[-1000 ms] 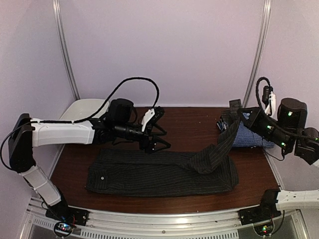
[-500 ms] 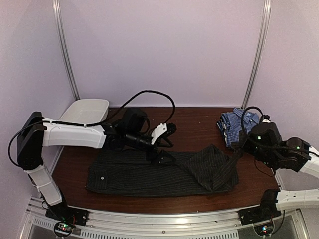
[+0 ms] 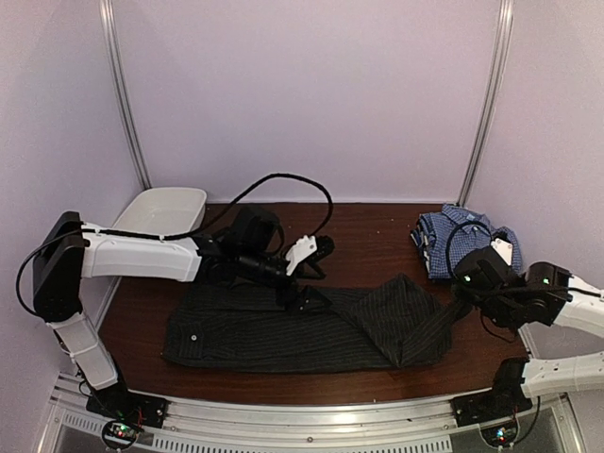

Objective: Fold and stack the long sleeve shirts
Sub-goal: Adjust the sleeve at the center of the board.

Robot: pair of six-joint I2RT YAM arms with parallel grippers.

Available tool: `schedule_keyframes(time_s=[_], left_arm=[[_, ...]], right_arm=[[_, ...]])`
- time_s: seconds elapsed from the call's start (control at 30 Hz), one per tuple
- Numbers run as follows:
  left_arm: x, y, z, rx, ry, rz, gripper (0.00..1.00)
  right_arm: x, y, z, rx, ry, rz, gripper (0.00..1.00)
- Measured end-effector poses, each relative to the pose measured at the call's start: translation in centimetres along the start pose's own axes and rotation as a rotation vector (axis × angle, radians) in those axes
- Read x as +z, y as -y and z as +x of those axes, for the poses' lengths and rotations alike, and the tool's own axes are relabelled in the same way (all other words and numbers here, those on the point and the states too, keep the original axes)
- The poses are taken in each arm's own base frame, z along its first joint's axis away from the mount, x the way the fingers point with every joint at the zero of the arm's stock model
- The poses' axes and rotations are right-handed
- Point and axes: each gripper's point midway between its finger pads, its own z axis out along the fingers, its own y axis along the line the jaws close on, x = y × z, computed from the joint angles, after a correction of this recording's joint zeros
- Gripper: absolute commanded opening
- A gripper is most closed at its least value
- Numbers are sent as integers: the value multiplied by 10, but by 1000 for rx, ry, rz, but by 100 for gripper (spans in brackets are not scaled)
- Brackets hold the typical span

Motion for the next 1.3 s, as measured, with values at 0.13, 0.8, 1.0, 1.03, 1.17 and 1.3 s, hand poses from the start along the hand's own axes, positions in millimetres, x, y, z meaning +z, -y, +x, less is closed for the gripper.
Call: schedule_keyframes(time_s=[0.13,0.8,1.0,1.03,1.17,1.3], left_arm=[[4,2,4,8,-10,6,82],[52,16,31,41,-52,153,83],[61,13,23,59,-17,167,83],[63,13,20,64,-8,172,83],[71,8,10,83,19,181,83],[80,5,7,98,27,192,83]], right_arm=[[5,-2,22,-22,-52,-43,0],[-102,-89,-49,-74,59,-807,0],[-126,-93,-60,-76,99,-931,0],[-128,-94,-60,-78,99,-941,0],[-133,-96,-66,-63,111,-964,0],[-138,-97,-76,-31,136,-976,0]])
